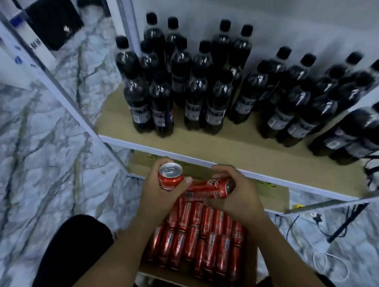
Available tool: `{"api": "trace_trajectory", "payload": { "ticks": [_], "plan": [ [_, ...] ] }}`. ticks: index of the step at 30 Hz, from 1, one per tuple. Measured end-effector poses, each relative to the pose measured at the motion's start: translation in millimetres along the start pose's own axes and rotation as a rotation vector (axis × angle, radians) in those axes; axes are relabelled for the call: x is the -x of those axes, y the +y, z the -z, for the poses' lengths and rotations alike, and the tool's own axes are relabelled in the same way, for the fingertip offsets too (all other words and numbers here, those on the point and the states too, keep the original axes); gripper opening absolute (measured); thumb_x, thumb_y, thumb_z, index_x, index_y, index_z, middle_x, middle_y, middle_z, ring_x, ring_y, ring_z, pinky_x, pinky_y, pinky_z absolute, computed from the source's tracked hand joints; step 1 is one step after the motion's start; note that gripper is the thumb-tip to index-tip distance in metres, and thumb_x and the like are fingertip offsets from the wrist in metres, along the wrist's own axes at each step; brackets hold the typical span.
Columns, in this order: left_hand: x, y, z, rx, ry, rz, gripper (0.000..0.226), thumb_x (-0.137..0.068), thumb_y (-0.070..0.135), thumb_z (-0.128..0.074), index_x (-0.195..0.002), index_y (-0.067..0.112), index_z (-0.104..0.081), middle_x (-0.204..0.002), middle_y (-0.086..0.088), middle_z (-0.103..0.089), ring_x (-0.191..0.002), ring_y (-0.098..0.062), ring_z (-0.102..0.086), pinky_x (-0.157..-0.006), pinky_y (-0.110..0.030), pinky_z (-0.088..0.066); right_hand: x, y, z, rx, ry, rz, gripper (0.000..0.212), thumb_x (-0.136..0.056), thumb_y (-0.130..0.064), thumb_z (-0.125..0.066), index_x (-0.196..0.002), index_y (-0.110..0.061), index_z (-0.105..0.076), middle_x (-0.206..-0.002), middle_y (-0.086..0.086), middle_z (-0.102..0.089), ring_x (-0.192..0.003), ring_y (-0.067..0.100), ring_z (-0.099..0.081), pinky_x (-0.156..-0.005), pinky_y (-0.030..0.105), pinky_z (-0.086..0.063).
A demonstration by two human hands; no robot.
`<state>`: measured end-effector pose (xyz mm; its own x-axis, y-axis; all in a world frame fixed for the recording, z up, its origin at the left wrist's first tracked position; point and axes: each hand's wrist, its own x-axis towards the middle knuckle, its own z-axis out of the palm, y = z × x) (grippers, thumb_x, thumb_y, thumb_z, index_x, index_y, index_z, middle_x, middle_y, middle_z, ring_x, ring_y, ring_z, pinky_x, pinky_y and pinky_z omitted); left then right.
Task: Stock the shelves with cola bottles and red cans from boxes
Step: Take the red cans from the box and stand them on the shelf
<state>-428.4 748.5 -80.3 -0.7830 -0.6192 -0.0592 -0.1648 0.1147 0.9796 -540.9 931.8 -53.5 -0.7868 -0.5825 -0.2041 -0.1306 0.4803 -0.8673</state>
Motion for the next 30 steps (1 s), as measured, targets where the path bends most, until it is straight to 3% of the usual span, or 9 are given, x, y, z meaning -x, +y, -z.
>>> {"api": "trace_trajectory", "payload": {
  "ticks": [2, 5, 9, 12, 15, 18, 22, 27, 30],
  "plan": [
    [2, 76, 17, 0.011, 0.005, -0.072, 0.047, -0.08, 0.02, -0.088, -0.112, 0.032, -0.056, -0.101, 0.007, -0.07, -0.09, -0.015, -0.072, -0.082, -0.031, -0.058, 20, -67, 27, -0.116, 0.082, 0.053, 0.084, -0.052, -0.017, -0.102, -0.121, -0.034, -0.058, -0.107, -0.01, -0.072, -0.098, 0.01, -0.071, -0.084, 0.028, -0.058],
    [2, 186, 40, 0.017, 0.052, -0.162, 0.043, -0.08, 0.011, -0.087, -0.108, 0.025, -0.056, -0.093, 0.018, -0.068, -0.083, -0.003, -0.067, -0.077, -0.016, -0.051, 44, -159, 62, -0.294, 0.184, 0.121, 0.079, -0.055, -0.011, -0.099, -0.121, -0.024, -0.057, -0.11, -0.007, -0.072, -0.108, 0.013, -0.068, -0.087, 0.022, -0.053],
    [-8, 315, 64, 0.078, 0.127, -0.298, 0.04, -0.081, 0.031, -0.086, -0.106, 0.031, -0.056, -0.091, 0.017, -0.067, -0.081, -0.008, -0.067, -0.075, -0.021, -0.053, 66, -273, 104, -0.457, 0.233, 0.257, 0.064, -0.078, -0.013, -0.081, -0.137, -0.017, -0.054, -0.122, -0.005, -0.07, -0.11, 0.013, -0.068, -0.092, 0.023, -0.051],
    [-21, 393, 77, 0.1, 0.209, -0.416, 0.042, -0.076, 0.048, -0.084, -0.104, 0.042, -0.053, -0.095, 0.021, -0.066, -0.086, -0.008, -0.067, -0.079, -0.021, -0.051, 67, -345, 133, -0.436, 0.232, 0.393, 0.063, -0.092, -0.023, -0.071, -0.148, -0.026, -0.042, -0.128, -0.013, -0.064, -0.115, 0.012, -0.065, -0.096, 0.024, -0.051],
    [-34, 456, 85, 0.144, 0.216, -0.506, 0.043, -0.075, 0.048, -0.081, -0.105, 0.037, -0.052, -0.093, 0.026, -0.066, -0.082, -0.001, -0.066, -0.076, -0.016, -0.05, 57, -404, 158, -0.405, 0.27, 0.509, 0.06, -0.095, -0.034, -0.065, -0.147, -0.034, -0.036, -0.128, -0.019, -0.061, -0.116, 0.008, -0.062, -0.098, 0.023, -0.048],
    [-52, 497, 89, 0.166, 0.222, -0.591, 0.041, -0.079, 0.041, -0.085, -0.104, 0.032, -0.054, -0.091, 0.023, -0.065, -0.081, -0.005, -0.067, -0.075, -0.02, -0.052, 41, -447, 176, -0.369, 0.307, 0.617, 0.059, -0.097, -0.034, -0.06, -0.15, -0.031, -0.033, -0.134, -0.016, -0.058, -0.122, 0.01, -0.059, -0.103, 0.026, -0.047],
    [-90, 529, 89, 0.139, 0.25, -0.67, 0.044, -0.083, 0.029, -0.085, -0.11, 0.012, -0.055, -0.09, 0.028, -0.064, -0.082, 0.002, -0.065, -0.075, -0.013, -0.048, 0, -474, 188, -0.322, 0.292, 0.689, 0.064, -0.102, -0.027, -0.057, -0.156, -0.022, -0.024, -0.146, -0.001, -0.049, -0.132, 0.014, -0.053, -0.112, 0.037, -0.043],
    [-144, 538, 80, 0.123, 0.188, -0.647, 0.047, -0.083, 0.041, -0.083, -0.113, 0.023, -0.052, -0.097, 0.02, -0.067, -0.087, 0.002, -0.067, -0.077, -0.013, -0.05, -59, -484, 188, -0.367, 0.306, 0.656, 0.063, -0.1, -0.022, -0.062, -0.153, -0.022, -0.027, -0.143, -0.003, -0.051, -0.13, 0.009, -0.055, -0.109, 0.034, -0.046],
    [-175, 534, 74, 0.111, 0.172, -0.611, 0.055, -0.082, 0.042, -0.084, -0.12, 0.018, -0.053, -0.101, 0.013, -0.067, -0.09, 0.004, -0.067, -0.078, -0.011, -0.05, -89, -480, 188, -0.352, 0.31, 0.63, 0.065, -0.1, -0.023, -0.063, -0.153, -0.024, -0.027, -0.142, -0.002, -0.053, -0.13, 0.014, -0.056, -0.11, 0.045, -0.047]
  ]
}}
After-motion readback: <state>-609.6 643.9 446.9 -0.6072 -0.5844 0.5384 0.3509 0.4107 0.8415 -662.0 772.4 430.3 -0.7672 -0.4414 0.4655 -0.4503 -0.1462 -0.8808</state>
